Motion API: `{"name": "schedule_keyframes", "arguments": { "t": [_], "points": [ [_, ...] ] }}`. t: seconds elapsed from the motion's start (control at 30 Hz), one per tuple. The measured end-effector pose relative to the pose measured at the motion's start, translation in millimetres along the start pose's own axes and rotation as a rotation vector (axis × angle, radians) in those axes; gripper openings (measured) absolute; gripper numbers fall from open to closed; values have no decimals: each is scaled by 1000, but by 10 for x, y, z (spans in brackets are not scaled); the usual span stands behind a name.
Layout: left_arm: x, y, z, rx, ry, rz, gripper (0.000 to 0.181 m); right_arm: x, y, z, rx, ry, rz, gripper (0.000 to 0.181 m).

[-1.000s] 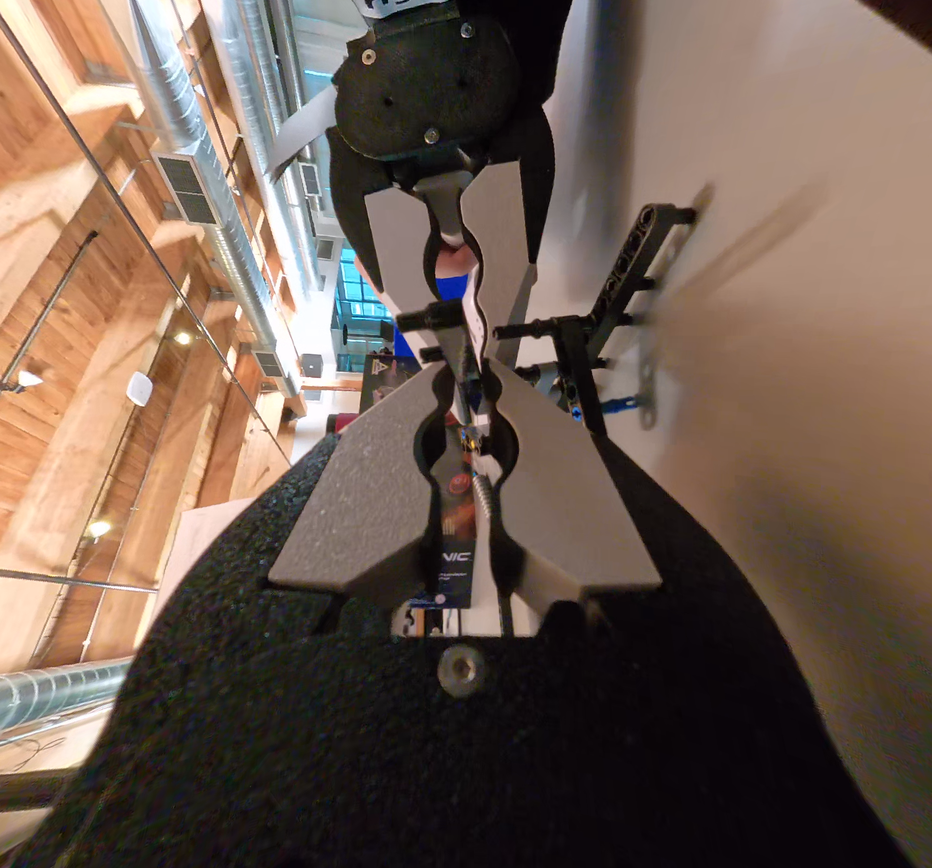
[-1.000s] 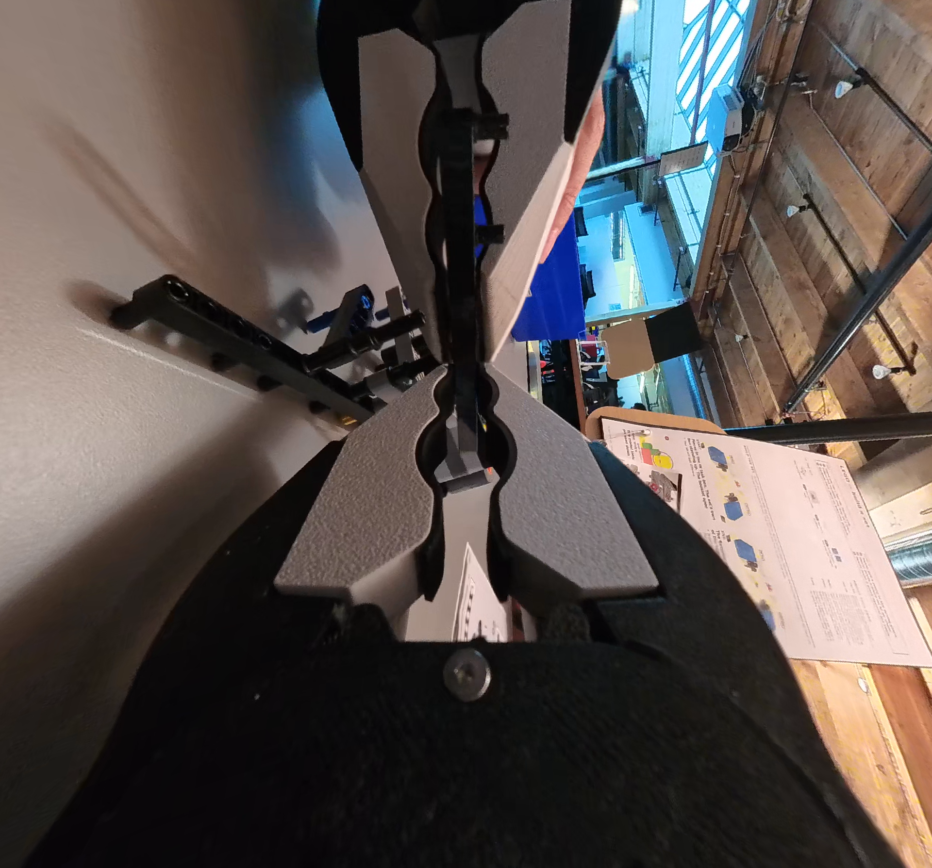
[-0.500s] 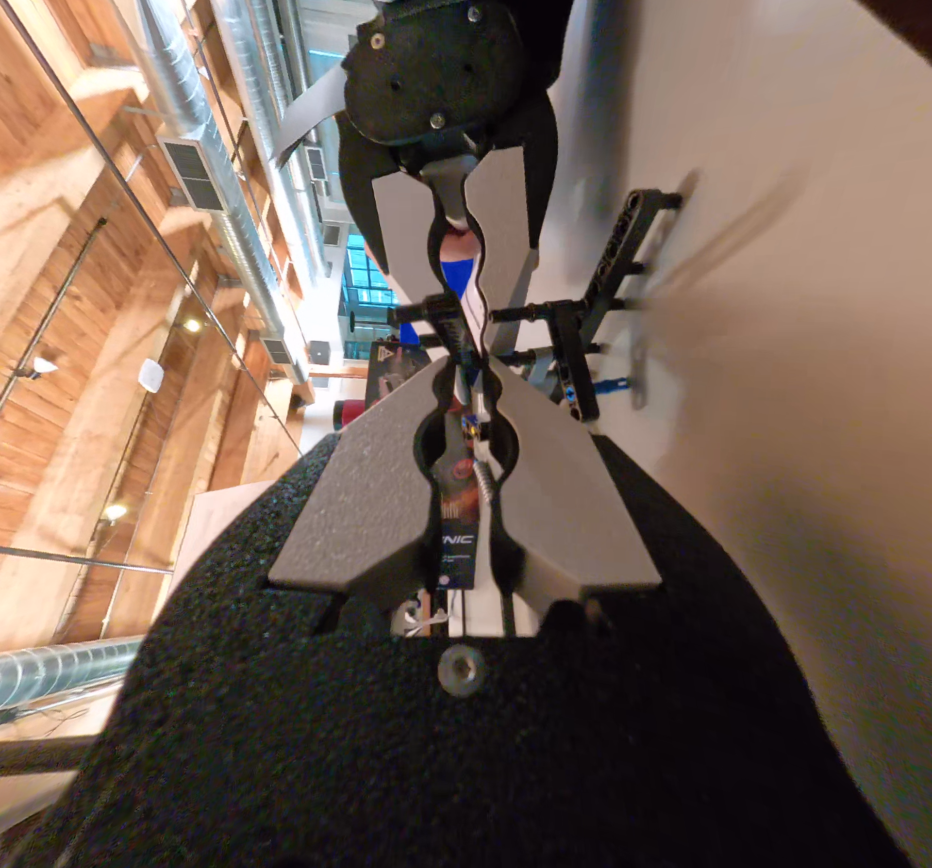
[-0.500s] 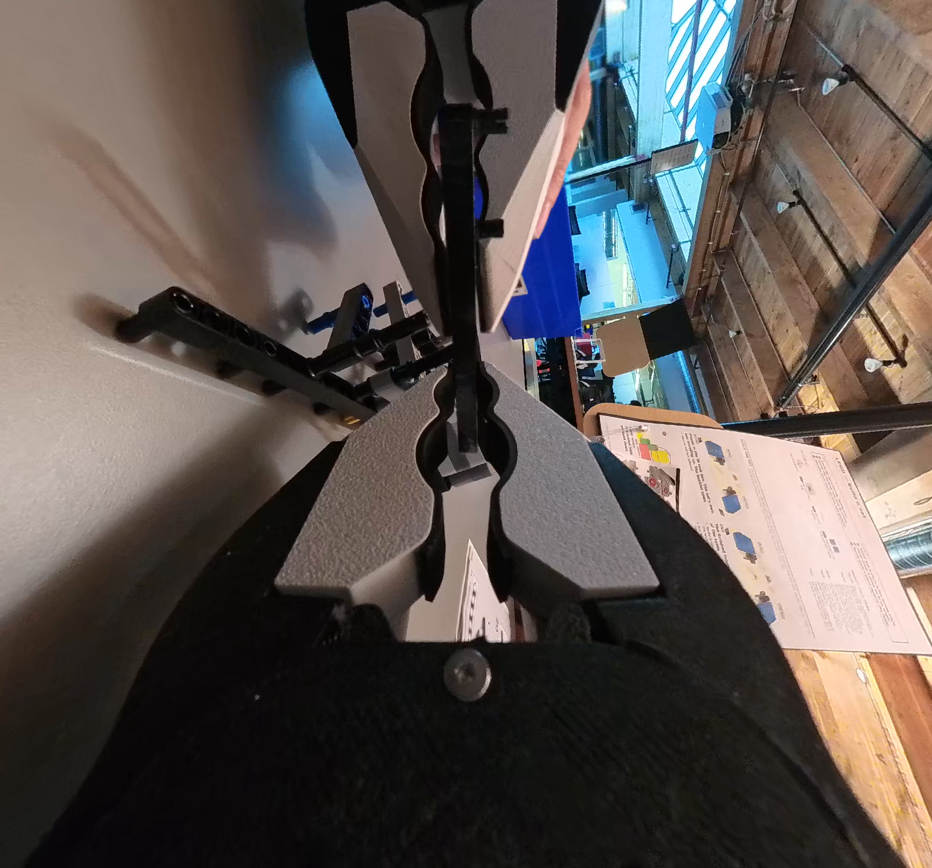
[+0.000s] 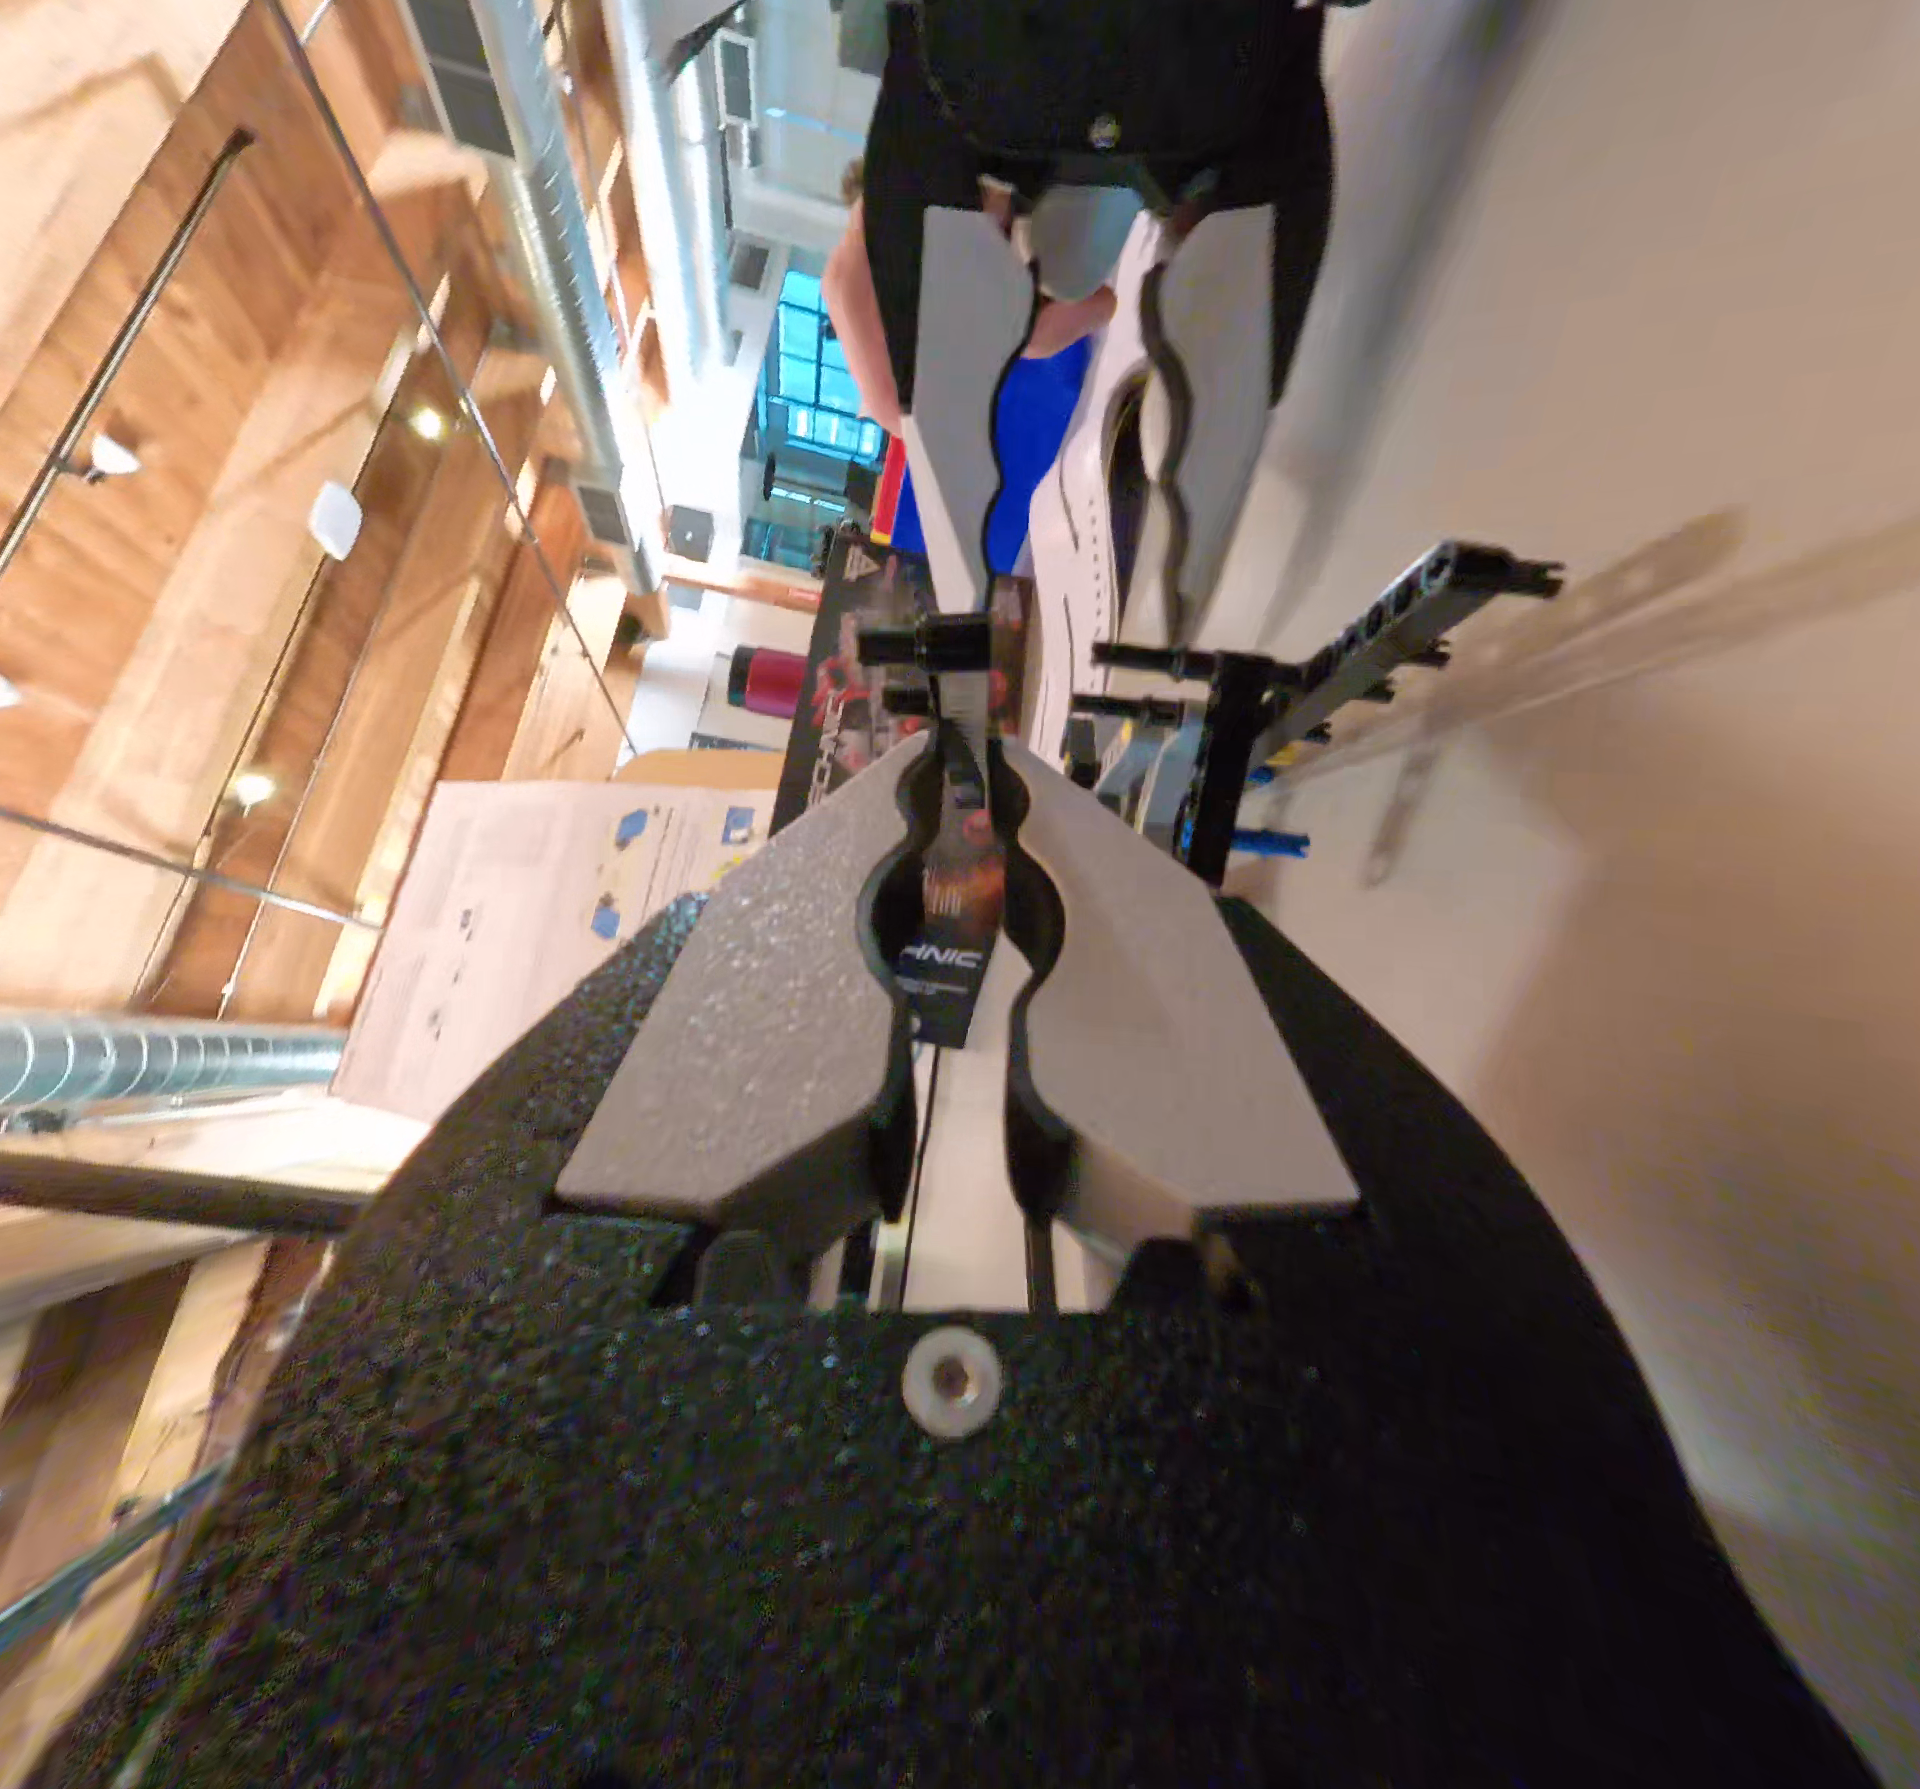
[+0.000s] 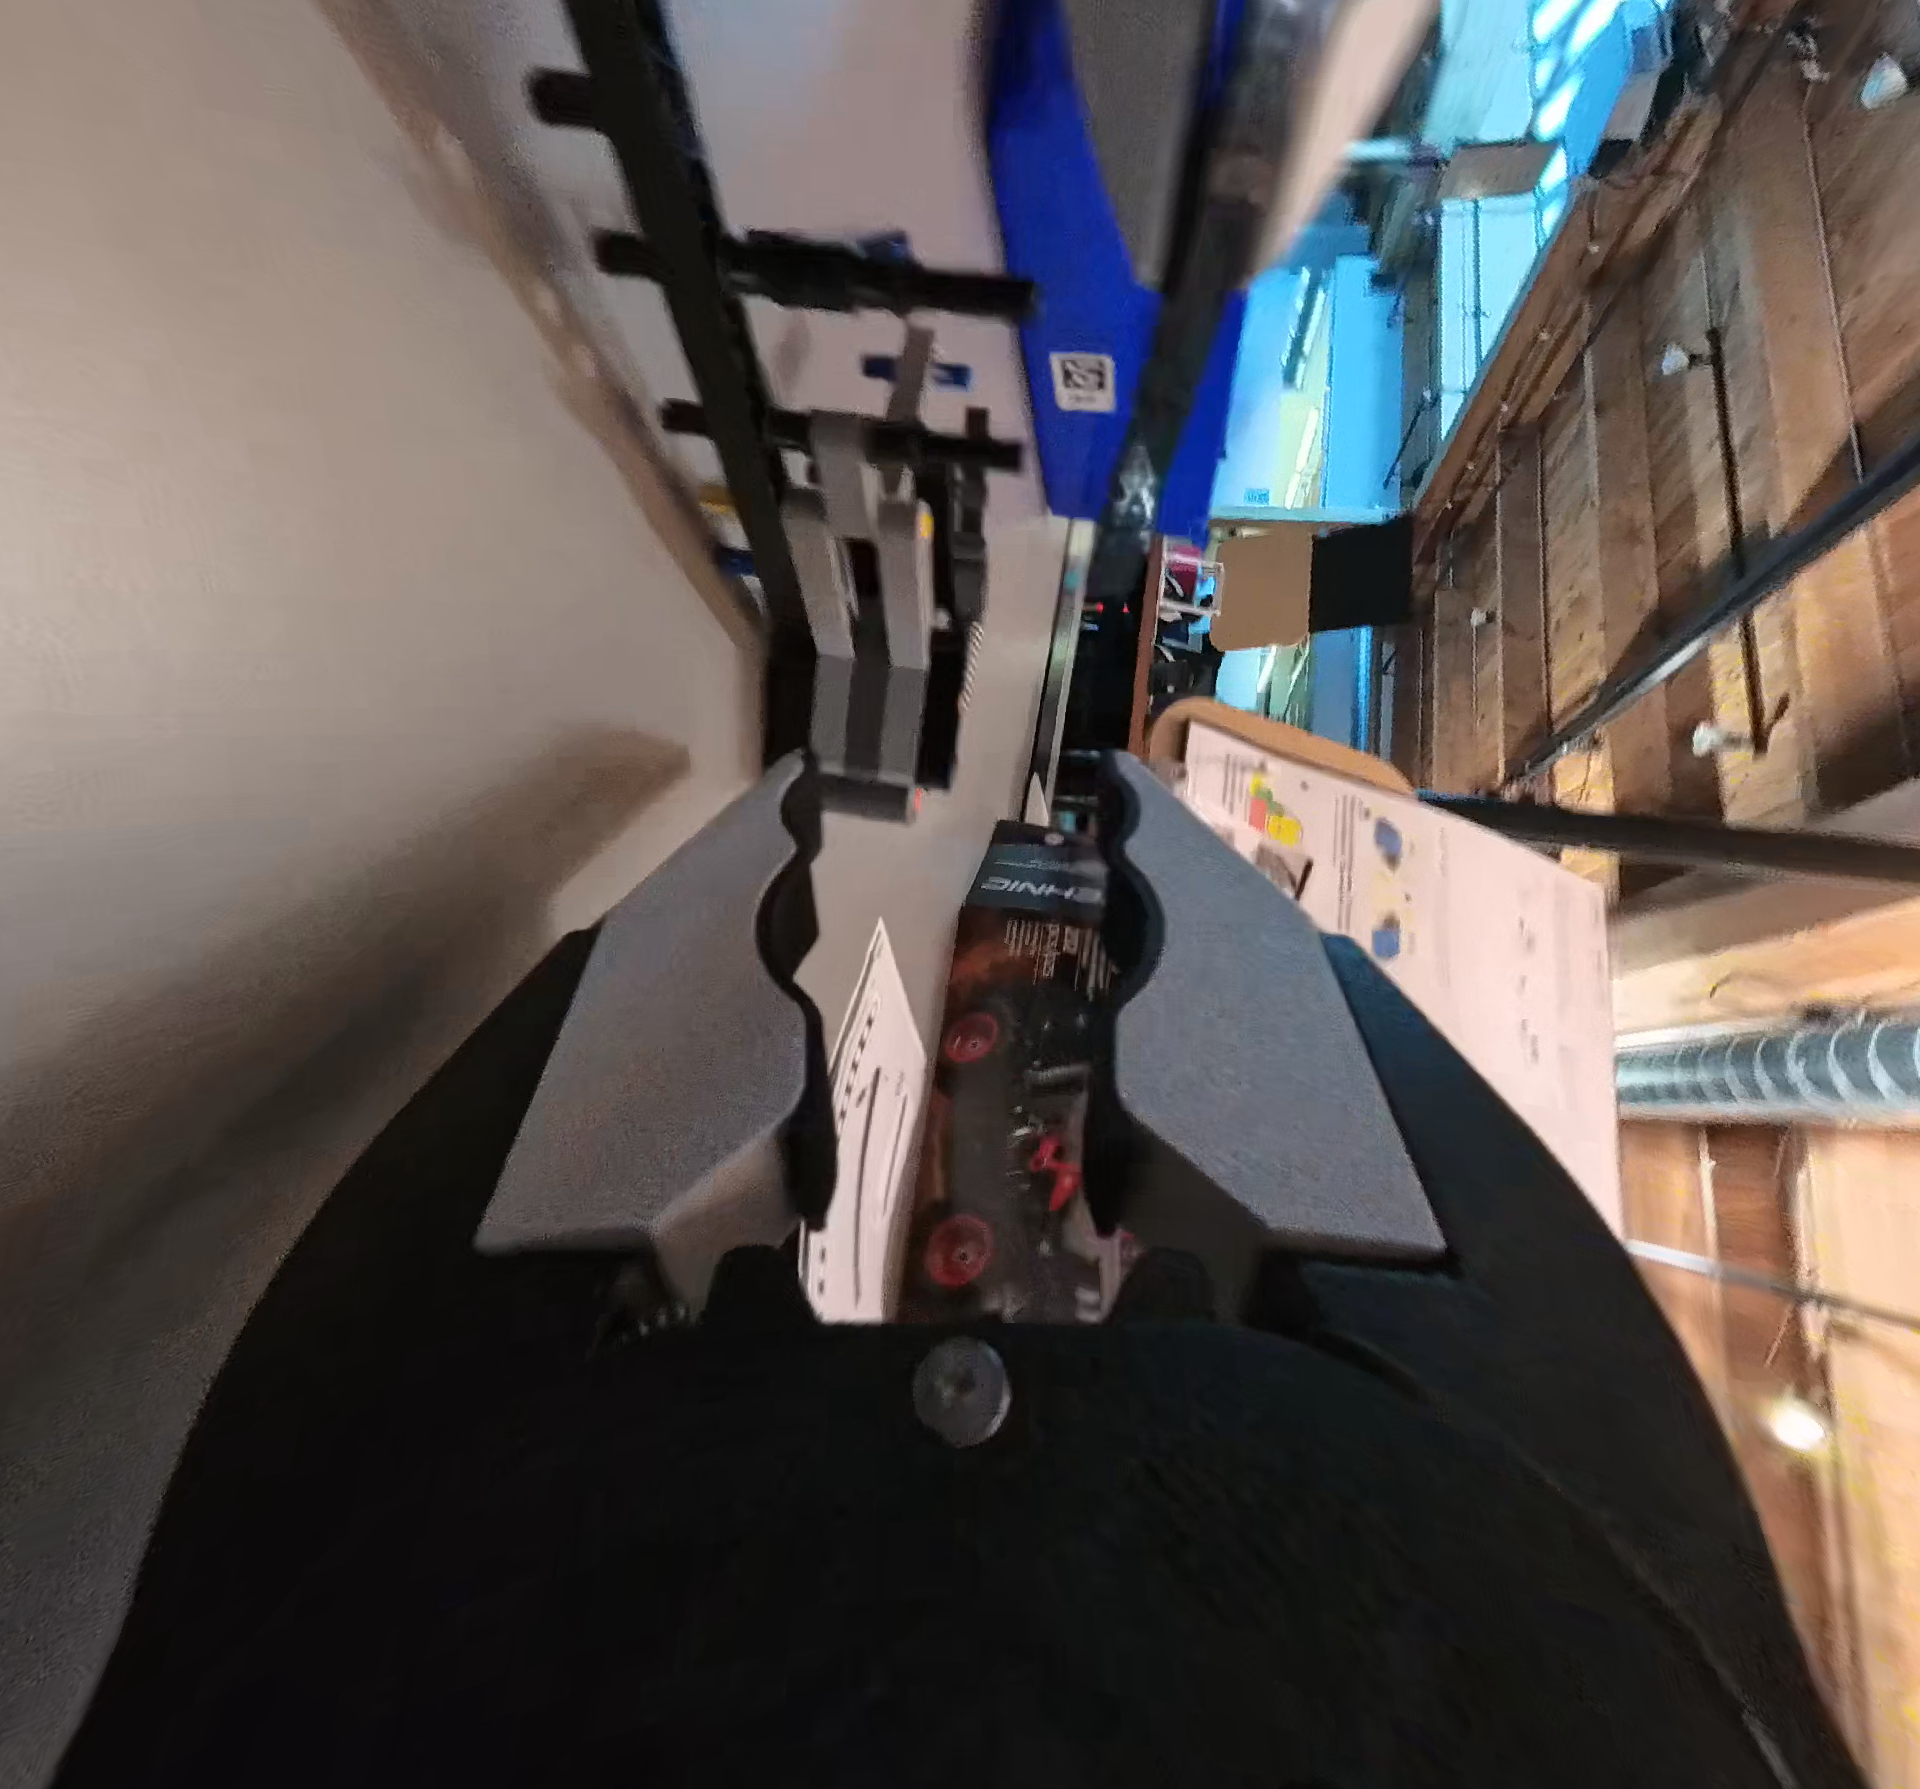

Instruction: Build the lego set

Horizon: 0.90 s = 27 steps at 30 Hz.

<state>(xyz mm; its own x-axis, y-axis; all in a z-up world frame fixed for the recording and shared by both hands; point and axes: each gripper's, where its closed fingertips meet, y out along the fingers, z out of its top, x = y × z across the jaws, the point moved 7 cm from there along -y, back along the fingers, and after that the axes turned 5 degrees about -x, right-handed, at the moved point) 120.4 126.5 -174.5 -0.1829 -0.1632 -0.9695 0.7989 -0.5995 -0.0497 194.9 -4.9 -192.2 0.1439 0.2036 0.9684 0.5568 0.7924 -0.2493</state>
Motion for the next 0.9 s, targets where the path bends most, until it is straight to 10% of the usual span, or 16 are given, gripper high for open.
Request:
{"name": "schedule_keyframes", "arguments": {
  "t": [0.47, 0.73, 0.9],
  "points": [
    [-135, -401, -259, 23, 10, -1, 6, 60, 418, 659, 63, 372, 179, 62],
    [-127, -390, -133, 107, 101, -74, 5, 628, 124, 578, 432, 587, 392, 56],
    [-130, -322, -15, 152, 159, -93, 6, 640, 180, 586, 439, 451, 641, 22]
  ]
}}
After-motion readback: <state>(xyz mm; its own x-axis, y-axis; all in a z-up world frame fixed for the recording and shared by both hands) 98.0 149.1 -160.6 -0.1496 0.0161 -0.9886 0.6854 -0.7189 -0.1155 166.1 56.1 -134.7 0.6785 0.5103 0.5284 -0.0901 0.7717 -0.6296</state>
